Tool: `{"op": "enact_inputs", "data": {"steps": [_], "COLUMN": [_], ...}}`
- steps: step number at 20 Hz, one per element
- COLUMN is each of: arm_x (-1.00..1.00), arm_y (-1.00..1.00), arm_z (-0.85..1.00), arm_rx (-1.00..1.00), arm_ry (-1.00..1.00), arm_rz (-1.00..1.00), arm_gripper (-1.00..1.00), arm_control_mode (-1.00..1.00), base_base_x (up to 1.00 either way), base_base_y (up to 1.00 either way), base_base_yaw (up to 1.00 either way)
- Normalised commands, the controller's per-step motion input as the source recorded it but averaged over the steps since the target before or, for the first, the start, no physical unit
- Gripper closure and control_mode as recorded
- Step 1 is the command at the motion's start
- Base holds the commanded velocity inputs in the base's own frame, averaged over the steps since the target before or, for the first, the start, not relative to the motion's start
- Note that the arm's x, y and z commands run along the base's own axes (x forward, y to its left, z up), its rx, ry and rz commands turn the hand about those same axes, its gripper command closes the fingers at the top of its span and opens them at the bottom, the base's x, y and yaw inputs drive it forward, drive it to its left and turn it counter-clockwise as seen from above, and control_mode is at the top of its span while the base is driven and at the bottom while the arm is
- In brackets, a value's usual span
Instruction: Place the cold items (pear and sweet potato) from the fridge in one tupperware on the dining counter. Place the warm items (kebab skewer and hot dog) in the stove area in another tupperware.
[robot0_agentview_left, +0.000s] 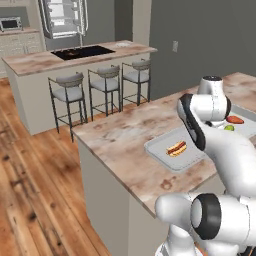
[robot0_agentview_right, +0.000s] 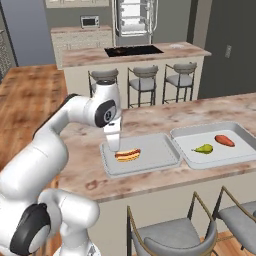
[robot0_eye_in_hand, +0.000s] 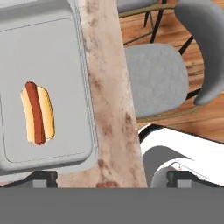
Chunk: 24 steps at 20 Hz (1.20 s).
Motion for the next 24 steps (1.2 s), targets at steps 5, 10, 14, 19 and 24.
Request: {"op": "enact_inputs", "data": {"steps": [5, 10, 14, 19, 24], "arm_x": [-0.93, -0.92, -0.66, -0.48, -0.62], "arm_y": [0.16, 0.25, 0.45, 0.51, 0.17], "arm_z": [0.71, 0.63, 0.4, 0.19, 0.04], "arm_rx": [-0.04, -0.1, -0.17, -0.21, -0.05], "arm_ry": [0.0, 0.0, 0.01, 0.01, 0.0], "arm_rz": [0.07, 0.16, 0.26, 0.4, 0.41], "arm_gripper": [-1.0, -1.0, -1.0, -1.0, -1.0], "arm_control_mode": [-1.0, -1.0, -1.0, -1.0, -1.0], "base_base_x": [0.0, 0.0, 0.0, 0.0, 0.0], "base_base_y": [0.0, 0.0, 0.0, 0.0, 0.0], "base_base_yaw": [0.0, 0.0, 0.0, 0.0, 0.0]}}
